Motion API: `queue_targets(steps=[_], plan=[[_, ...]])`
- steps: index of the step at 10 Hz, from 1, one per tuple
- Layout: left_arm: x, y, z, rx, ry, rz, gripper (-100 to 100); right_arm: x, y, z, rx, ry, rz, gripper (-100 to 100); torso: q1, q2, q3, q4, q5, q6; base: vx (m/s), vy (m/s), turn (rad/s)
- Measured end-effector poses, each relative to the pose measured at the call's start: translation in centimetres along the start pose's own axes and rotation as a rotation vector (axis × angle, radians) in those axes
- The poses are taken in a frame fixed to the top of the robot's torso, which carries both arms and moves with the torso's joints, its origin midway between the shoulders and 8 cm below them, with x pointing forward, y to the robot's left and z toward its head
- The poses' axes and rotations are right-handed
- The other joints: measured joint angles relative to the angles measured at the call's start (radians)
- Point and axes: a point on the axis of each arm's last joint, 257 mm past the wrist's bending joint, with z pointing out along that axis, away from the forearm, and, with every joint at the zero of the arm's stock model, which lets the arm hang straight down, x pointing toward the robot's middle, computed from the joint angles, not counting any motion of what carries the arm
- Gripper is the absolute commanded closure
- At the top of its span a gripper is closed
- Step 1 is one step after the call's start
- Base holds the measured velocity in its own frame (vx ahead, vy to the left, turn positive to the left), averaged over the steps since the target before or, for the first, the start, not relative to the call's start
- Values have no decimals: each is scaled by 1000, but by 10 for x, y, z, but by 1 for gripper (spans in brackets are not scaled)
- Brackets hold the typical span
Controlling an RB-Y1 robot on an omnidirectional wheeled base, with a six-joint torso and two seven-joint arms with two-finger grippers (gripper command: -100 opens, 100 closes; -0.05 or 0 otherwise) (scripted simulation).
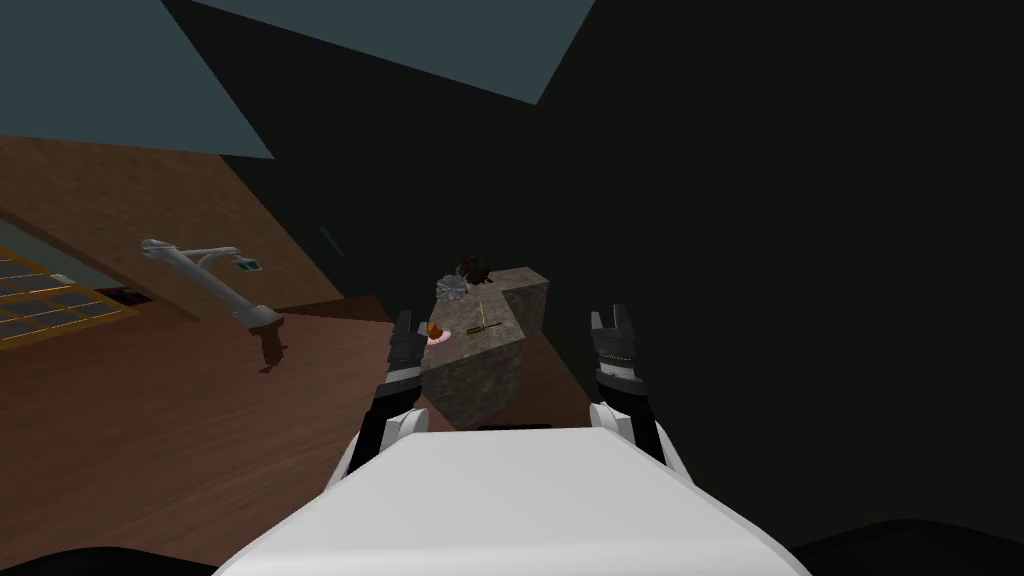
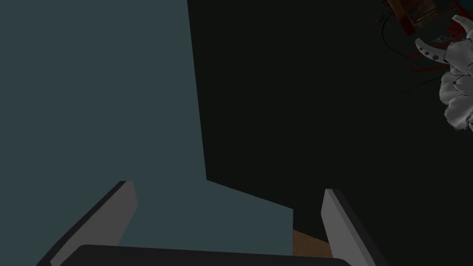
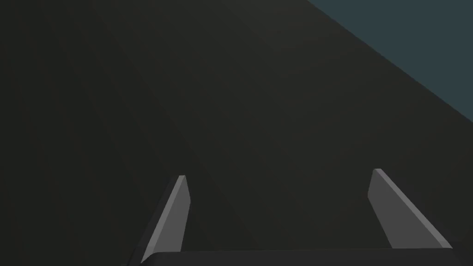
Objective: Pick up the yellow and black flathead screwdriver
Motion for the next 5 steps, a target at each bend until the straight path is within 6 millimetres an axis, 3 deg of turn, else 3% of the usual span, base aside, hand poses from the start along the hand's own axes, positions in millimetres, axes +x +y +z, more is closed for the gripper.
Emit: queue_targets(steps=[2, 5], plan=[[-5, 5, 1, -19, 37, 50, -100, 0, 0, 0, 0, 0, 0, 0, -4, 4, 2, 1, -1, 0, -84, -73, -107], [-21, 15, 4, -71, 67, 131, -100, 0, 0, 0, 0, 0, 0, 0, -7, 7, 4, 2, -2, 0, -108, -119, -138]])
